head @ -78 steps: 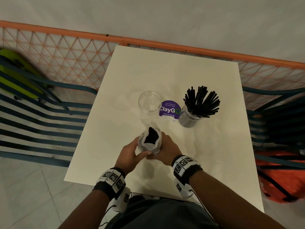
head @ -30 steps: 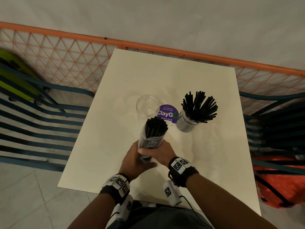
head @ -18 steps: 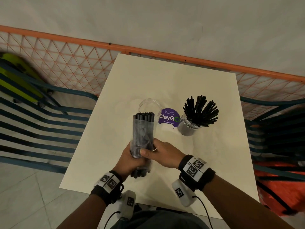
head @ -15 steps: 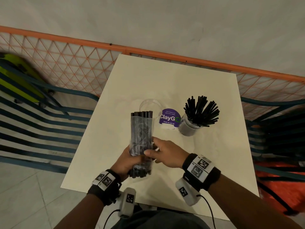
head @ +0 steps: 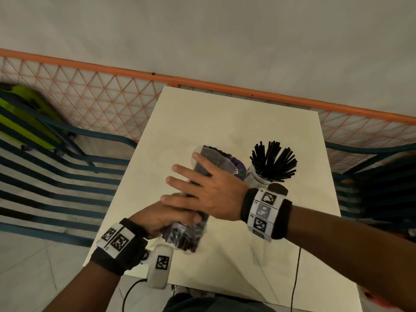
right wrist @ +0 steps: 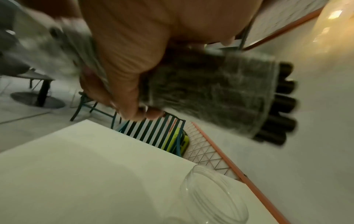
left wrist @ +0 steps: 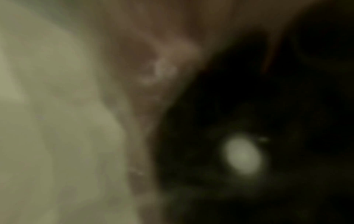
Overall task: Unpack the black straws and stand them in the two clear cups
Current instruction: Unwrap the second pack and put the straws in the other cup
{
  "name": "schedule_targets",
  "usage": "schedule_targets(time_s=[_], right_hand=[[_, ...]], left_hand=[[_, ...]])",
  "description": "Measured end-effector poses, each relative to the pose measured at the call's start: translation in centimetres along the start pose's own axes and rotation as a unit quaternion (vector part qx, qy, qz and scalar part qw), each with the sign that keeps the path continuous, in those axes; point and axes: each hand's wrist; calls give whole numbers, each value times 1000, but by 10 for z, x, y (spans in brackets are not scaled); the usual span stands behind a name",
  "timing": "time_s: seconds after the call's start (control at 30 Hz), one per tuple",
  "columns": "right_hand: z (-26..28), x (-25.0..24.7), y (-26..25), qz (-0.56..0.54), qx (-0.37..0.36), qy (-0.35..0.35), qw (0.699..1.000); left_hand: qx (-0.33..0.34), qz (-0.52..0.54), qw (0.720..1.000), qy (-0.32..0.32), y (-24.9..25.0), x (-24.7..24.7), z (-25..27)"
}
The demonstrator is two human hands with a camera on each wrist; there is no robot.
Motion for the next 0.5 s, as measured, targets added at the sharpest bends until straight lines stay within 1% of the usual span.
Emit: schedule_targets(time_s=[0.07,0.1,0.17,0.23,0.3,0.33,0.37,0.4,0.43,0.5], right_hand=[[-10,8,9,-44,-21,31,998],[-14,12,13,-71,-18,48,996],[-20,14,18,-133,25,95,986],[-25,16,21,-203,101,157,961],[-30,18,27,-269,193,197,923],[-31,19,31,-299,241,194,903],[-31,20,35,-333,288,184,879],[-32,22,38,-372,334,180,847],[-32,26,39,-412,379,186,808],[-33,33,42,-453,456,211,736]], left_hand=[[-14,-56,998,8,18,1,8],[-19,-70,997,13,28,3,13],[-22,-56,998,28,43,0,22],[-16,-34,998,52,59,-1,26],[-22,-5,995,100,71,-7,26],[-20,-11,992,126,76,-9,24],[0,-20,990,136,79,-10,19],[28,-26,988,150,83,-9,15],[60,-34,984,163,88,-5,11],[104,-46,976,188,96,-2,0]])
Point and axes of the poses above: each hand's wrist, its own z-axis away from the middle knuckle, its own x-axis out of the palm, y = z × x, and after that the axes turned 2 degrees about z, right-handed
